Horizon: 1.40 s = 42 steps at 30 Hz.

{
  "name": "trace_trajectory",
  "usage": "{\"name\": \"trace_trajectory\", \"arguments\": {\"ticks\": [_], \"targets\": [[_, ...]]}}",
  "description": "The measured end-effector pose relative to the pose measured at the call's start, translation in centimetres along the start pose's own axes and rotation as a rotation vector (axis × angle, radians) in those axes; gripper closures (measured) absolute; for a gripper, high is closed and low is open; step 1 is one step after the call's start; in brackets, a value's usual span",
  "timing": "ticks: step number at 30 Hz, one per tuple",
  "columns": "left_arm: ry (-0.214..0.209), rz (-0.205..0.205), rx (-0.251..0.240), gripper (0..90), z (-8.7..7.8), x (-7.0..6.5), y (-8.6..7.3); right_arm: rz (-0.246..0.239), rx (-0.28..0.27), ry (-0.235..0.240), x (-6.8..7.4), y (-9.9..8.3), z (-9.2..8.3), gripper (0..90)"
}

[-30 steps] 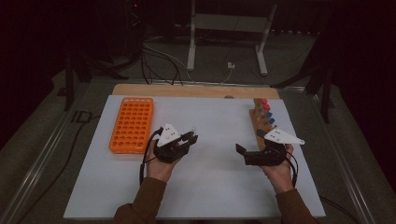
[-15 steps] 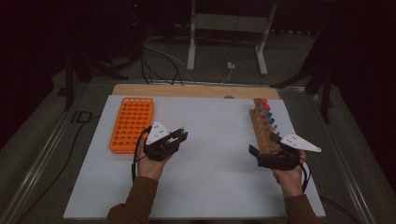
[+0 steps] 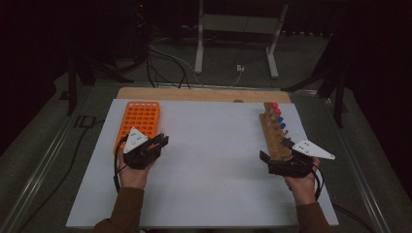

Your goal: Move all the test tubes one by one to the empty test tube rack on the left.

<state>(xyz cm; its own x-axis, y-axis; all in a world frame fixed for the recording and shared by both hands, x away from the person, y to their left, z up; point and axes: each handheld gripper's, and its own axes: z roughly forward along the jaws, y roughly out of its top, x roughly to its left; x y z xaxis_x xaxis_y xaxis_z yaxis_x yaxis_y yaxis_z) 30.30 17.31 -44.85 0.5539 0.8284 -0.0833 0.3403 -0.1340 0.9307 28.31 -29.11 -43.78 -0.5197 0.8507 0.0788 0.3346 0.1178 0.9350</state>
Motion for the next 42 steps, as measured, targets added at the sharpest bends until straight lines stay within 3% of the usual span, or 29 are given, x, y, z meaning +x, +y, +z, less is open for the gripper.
{"name": "trace_trajectory", "arguments": {"ticks": [9, 16, 24, 32, 42], "targets": [[0.113, -0.034, -0.006, 76.1, -0.8, 2.3, -1.3, 0.008, -0.001, 0.004, -0.1, 0.0, 0.0, 0.0], [0.162, -0.052, 0.017, 76.2, -0.9, 3.3, -2.3, 0.009, 0.000, 0.005, -0.1, -0.1, 0.0, 0.0], [0.198, -0.039, 0.045, 76.1, -1.1, 3.7, -2.9, 0.006, 0.009, 0.011, 0.1, -0.2, 0.2, 0.0], [0.201, -0.034, 0.127, 76.3, -0.2, 3.9, -4.3, 0.004, 0.017, 0.014, 0.1, -0.4, 0.4, 0.0], [0.202, -0.020, 0.182, 76.6, 0.2, 3.8, -4.8, 0.002, 0.018, 0.013, 0.1, -0.4, 0.4, 0.0]]}}
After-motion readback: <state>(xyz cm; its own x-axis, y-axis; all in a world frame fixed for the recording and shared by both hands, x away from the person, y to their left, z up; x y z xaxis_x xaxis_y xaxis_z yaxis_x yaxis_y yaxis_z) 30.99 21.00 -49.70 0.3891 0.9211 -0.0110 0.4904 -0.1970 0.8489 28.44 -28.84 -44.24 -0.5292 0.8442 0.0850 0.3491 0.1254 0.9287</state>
